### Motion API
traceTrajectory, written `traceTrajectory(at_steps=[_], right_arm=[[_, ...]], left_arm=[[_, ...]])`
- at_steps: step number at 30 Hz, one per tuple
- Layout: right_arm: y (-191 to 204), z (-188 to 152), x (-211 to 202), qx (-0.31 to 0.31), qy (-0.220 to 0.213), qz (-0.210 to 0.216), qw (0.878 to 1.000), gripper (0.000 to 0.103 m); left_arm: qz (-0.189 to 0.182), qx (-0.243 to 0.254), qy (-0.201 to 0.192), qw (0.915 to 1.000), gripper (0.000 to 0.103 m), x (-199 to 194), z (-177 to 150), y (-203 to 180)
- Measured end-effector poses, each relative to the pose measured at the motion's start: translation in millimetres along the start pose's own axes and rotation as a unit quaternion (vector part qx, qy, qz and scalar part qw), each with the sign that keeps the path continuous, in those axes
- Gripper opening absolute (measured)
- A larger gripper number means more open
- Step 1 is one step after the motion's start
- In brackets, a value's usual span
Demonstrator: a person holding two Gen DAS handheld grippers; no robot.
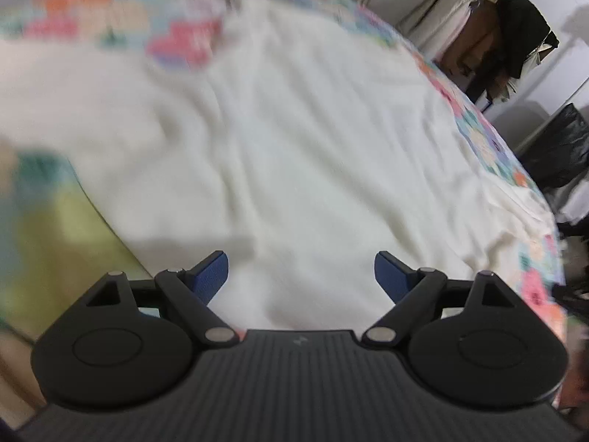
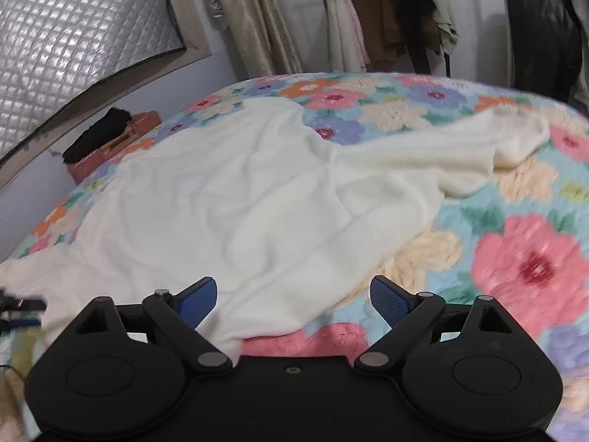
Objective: Fold clothes
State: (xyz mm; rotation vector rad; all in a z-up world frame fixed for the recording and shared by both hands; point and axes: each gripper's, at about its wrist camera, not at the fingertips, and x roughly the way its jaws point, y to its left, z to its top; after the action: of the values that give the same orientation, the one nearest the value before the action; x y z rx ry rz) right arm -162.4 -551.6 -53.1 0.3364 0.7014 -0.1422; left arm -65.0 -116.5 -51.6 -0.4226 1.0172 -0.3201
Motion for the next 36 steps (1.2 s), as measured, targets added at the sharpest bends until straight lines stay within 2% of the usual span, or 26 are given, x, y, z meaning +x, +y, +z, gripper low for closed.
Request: traceTrajectory(at_steps=[2,4,7,10,12,13,14,15,16,17,18,20,22,24,26,28,29,30,32,35,36], right_arm=[[-8.7,0.6,16.5,0.017,0.009,0.012,1.000,0.079],[-13.7,2.4,26.0,0.006,-0.003,0.018,1.000,0.078],[-23.7,10.2,44.2,0.017,-0.008,0.001,1.000,0.078],[-44.8,11.2,70.3,0.075,-0.001,-0.006,0.997,0.078],[-58.5,7.1,90.8,0.120,0.023,0.004,0.992,0.079],[-62.0,3.8,98.7,0.129,0.026,0.005,0.991,0.079],[-61.5,1.1,103.0,0.122,0.016,0.005,0.992,0.070],[-57.1,0.6,103.9,0.097,0.005,-0.001,0.995,0.029],[-50.9,2.9,102.8,0.067,0.004,-0.010,0.998,0.007],[-45.8,5.7,96.6,0.051,-0.002,-0.017,0.999,0.009],[-42.4,7.2,84.2,0.050,-0.023,-0.021,0.998,0.008],[-38.7,7.2,57.0,0.054,-0.049,-0.025,0.997,0.007],[-40.6,-0.4,46.3,0.058,-0.047,-0.041,0.996,0.007],[-47.4,-9.9,59.5,0.061,-0.008,-0.058,0.996,0.006],[-54.8,-14.1,78.3,0.086,0.027,-0.067,0.994,0.006],[-52.8,-13.5,79.4,0.097,0.028,-0.079,0.992,0.006],[-47.4,-11.5,74.9,0.083,0.022,-0.087,0.992,0.006],[-41.2,-10.8,68.9,0.064,0.012,-0.097,0.993,0.006],[-32.5,-12.4,59.5,0.040,0.001,-0.111,0.993,0.006],[-33.2,-17.0,53.0,0.056,0.008,-0.114,0.992,0.006],[-35.6,-18.1,53.4,0.066,0.013,-0.112,0.991,0.006]], left_arm=[[0.018,-0.023,0.006,0.9995,0.079,7.4,-15.2,0.7],[0.045,-0.029,0.004,0.9986,0.072,14.2,-25.5,0.7],[0.069,-0.041,-0.002,0.9968,0.072,22.2,-32.1,2.8],[0.076,-0.067,-0.013,0.9948,0.077,27.4,-33.2,8.9],[0.079,-0.074,-0.024,0.9938,0.087,34.4,-33.8,8.3],[0.079,-0.070,-0.032,0.9939,0.096,37.8,-35.4,4.8],[0.088,-0.057,-0.043,0.9936,0.094,41.0,-38.2,-0.3],[0.118,-0.024,-0.059,0.9909,0.083,41.4,-42.4,-8.2],[0.153,0.012,-0.077,0.9852,0.040,41.1,-46.9,-16.6],[0.187,0.049,-0.095,0.9766,0.017,40.8,-51.4,-25.0],[0.200,0.071,-0.110,0.9710,0.010,36.8,-55.4,-28.5],[0.214,0.082,-0.120,0.9659,0.000,22.9,-59.9,-23.3],[0.244,0.089,-0.129,0.9570,0.000,9.4,-63.1,-15.8],[0.257,0.074,-0.112,0.9570,0.000,10.0,-57.6,-2.5],[0.227,0.026,-0.094,0.9691,0.000,11.3,-49.1,16.9],[0.206,0.021,-0.096,0.9735,0.002,6.6,-47.5,20.0],[0.183,0.012,-0.091,0.9788,0.006,7.0,-45.8,20.9],[0.155,0.000,-0.085,0.9842,0.010,8.2,-43.9,21.9],[0.101,-0.028,-0.077,0.9915,0.042,11.0,-44.6,24.6],[0.065,-0.023,-0.080,0.9944,0.055,12.6,-48.1,17.9],[0.040,-0.027,-0.079,0.9957,0.059,13.1,-49.0,17.8]])
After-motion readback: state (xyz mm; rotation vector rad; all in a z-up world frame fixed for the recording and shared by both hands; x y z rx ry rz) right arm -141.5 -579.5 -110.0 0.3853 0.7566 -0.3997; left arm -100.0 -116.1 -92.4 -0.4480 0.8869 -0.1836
